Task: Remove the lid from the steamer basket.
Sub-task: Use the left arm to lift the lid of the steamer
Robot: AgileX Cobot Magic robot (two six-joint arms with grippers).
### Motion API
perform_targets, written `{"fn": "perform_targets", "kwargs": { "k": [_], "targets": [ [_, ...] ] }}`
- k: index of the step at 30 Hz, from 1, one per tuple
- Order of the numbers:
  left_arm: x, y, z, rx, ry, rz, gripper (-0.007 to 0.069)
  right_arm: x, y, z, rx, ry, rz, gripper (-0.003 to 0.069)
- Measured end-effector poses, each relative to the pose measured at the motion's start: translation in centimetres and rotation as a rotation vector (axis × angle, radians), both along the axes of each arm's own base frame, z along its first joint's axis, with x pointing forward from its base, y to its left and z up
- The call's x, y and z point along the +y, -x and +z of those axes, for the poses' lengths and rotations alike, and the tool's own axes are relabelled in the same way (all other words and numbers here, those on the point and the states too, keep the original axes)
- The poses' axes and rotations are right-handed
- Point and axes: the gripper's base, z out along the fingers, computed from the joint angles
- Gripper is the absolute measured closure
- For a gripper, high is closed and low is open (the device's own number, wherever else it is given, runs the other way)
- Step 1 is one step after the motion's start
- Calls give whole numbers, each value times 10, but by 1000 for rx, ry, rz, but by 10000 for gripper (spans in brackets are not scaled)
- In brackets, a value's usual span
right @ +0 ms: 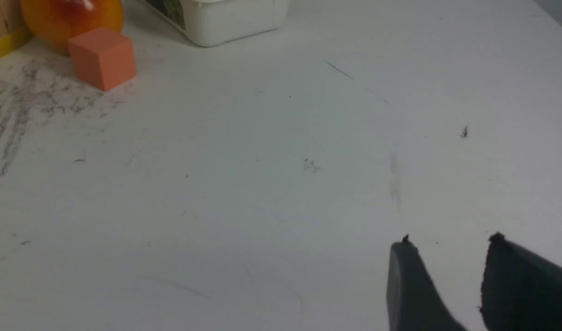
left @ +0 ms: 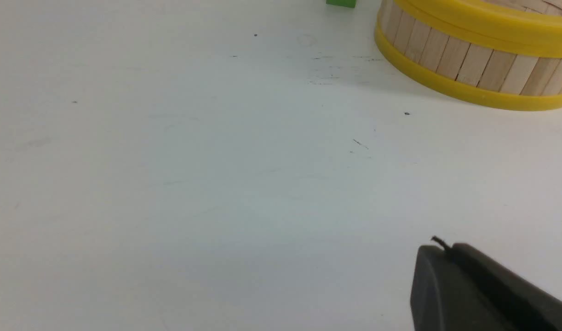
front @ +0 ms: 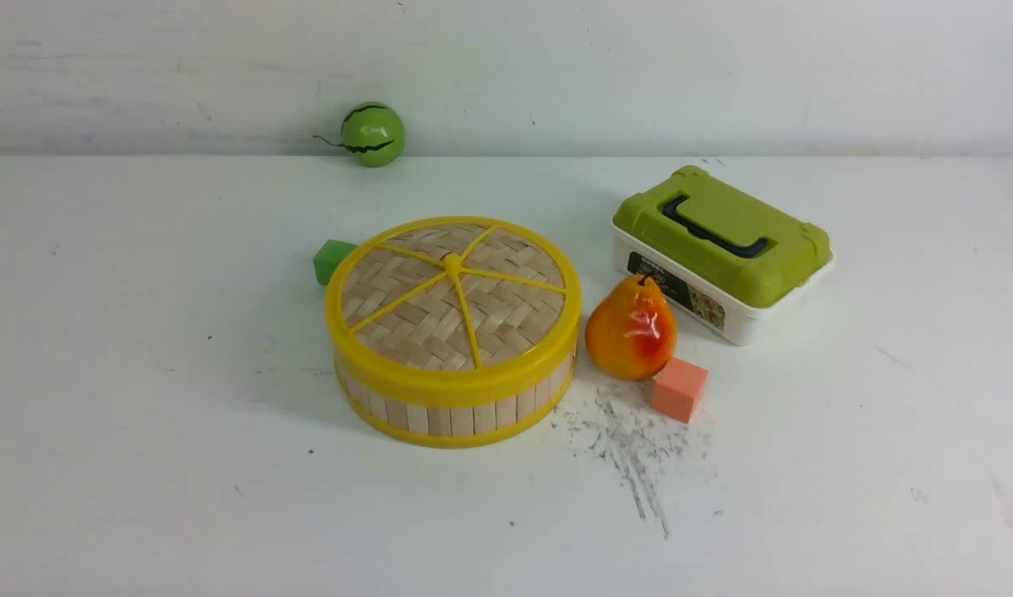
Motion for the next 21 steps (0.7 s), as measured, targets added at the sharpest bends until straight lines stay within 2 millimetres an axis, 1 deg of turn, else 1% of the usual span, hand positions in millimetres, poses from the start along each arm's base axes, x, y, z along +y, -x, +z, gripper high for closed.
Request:
{"fn": "perform_targets", "kwargs": {
  "k": [21],
  "targets": [
    [0, 0, 0, 0, 0, 0, 605, 0, 0, 0, 0, 0, 0, 419]
  ]
}}
